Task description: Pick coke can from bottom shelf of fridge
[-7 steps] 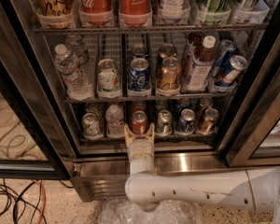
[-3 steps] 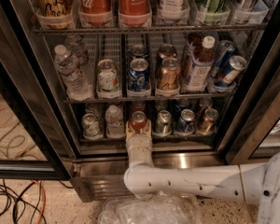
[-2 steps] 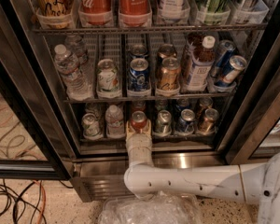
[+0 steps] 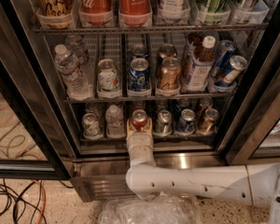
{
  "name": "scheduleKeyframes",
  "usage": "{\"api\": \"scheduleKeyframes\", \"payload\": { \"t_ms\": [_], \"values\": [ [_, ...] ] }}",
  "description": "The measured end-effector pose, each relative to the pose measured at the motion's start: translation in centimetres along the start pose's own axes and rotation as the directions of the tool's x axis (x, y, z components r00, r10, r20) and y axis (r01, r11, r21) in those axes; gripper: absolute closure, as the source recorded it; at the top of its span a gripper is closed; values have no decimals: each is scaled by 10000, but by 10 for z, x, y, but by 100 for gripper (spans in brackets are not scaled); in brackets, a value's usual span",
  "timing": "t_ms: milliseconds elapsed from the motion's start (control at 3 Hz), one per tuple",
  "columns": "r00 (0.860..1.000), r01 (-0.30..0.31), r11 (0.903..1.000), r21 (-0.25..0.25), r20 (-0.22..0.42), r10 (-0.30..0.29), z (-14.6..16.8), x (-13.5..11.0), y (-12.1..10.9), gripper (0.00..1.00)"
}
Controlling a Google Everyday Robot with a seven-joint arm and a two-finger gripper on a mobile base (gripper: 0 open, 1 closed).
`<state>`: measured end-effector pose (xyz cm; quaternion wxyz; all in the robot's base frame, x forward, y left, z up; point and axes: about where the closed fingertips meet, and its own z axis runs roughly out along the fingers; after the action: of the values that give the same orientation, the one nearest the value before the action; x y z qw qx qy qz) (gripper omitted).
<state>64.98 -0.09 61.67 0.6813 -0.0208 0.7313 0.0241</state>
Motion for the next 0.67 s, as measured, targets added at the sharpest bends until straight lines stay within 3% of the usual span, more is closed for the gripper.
{"api": "scheduleKeyframes", "payload": {
  "t_ms": [333, 667],
  "values": [
    [9993, -90, 9998, -177, 350, 96, -13, -35, -5, 100],
    [9999, -46, 9974, -712, 136, 56, -30, -50, -5, 100]
  ]
}}
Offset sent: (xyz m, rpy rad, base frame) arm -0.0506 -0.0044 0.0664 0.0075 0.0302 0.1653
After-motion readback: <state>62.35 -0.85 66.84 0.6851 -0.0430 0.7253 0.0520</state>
